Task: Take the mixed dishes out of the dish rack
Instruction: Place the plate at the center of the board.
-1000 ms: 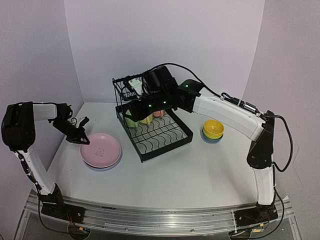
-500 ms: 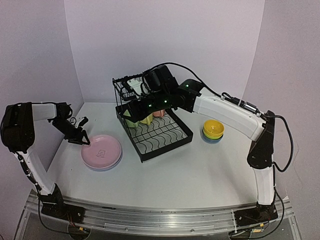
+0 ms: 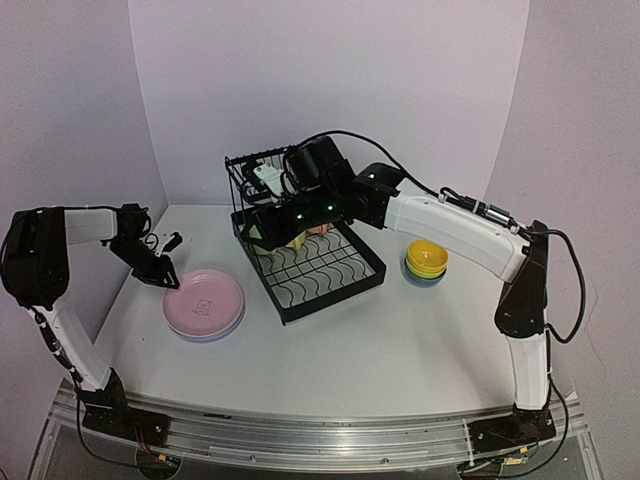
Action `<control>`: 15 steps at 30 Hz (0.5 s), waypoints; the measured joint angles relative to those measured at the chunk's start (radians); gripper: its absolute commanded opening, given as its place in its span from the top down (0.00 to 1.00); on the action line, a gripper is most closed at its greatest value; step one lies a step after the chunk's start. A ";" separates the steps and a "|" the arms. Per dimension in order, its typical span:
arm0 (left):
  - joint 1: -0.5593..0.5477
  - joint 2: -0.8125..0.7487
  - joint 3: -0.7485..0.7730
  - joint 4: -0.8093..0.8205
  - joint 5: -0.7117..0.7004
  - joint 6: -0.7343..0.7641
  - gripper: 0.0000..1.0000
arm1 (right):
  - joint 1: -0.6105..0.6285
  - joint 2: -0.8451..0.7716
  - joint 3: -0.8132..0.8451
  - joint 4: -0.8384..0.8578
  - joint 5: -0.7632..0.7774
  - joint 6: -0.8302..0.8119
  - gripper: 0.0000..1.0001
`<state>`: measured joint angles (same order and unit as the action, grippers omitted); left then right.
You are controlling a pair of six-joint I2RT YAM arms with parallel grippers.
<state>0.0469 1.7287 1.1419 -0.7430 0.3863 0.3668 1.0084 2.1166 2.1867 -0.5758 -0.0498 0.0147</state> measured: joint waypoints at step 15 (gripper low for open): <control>-0.001 0.000 -0.009 0.022 -0.024 0.003 0.81 | -0.004 -0.032 -0.062 0.007 0.069 0.001 0.37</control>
<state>0.0456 1.7290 1.1326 -0.7206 0.3622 0.3698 1.0041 2.0843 2.1242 -0.5688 0.0196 0.0153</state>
